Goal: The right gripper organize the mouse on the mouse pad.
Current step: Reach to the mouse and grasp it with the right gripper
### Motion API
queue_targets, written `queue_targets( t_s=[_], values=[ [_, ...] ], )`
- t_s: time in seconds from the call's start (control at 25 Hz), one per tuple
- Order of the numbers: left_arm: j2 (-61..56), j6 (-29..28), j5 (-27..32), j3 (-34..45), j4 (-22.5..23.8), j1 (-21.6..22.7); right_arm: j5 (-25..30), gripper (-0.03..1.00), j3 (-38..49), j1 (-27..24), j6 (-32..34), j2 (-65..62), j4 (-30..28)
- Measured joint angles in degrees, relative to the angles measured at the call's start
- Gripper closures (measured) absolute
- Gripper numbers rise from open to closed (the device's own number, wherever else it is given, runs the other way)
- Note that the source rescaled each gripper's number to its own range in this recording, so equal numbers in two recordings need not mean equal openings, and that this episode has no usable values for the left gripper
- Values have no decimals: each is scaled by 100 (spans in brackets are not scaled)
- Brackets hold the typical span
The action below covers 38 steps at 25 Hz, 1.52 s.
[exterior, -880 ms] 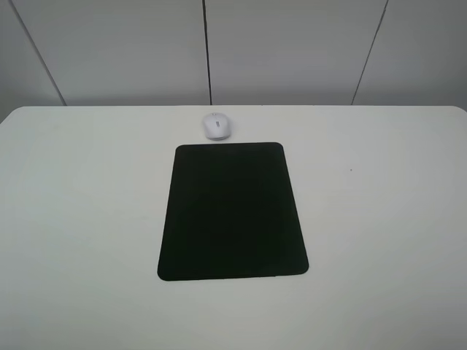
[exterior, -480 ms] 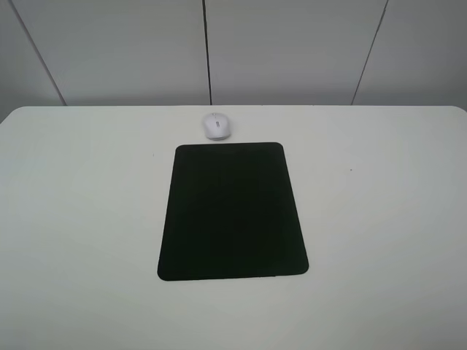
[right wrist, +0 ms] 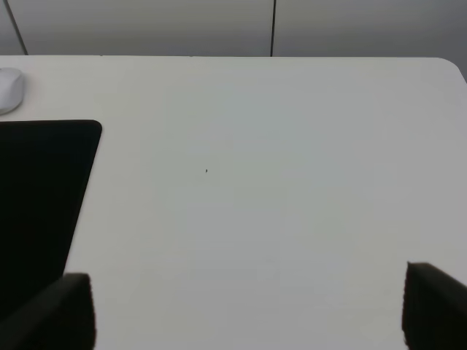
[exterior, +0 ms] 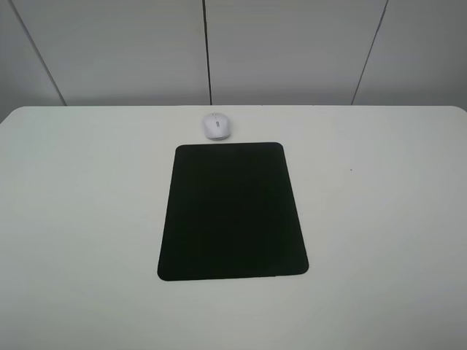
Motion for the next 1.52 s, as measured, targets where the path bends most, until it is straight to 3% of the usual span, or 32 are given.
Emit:
queue_targets(
  t_s=[1.52],
  values=[
    [0,0,0,0,0,0,0,-3,0,0,22,39,-19]
  ],
)
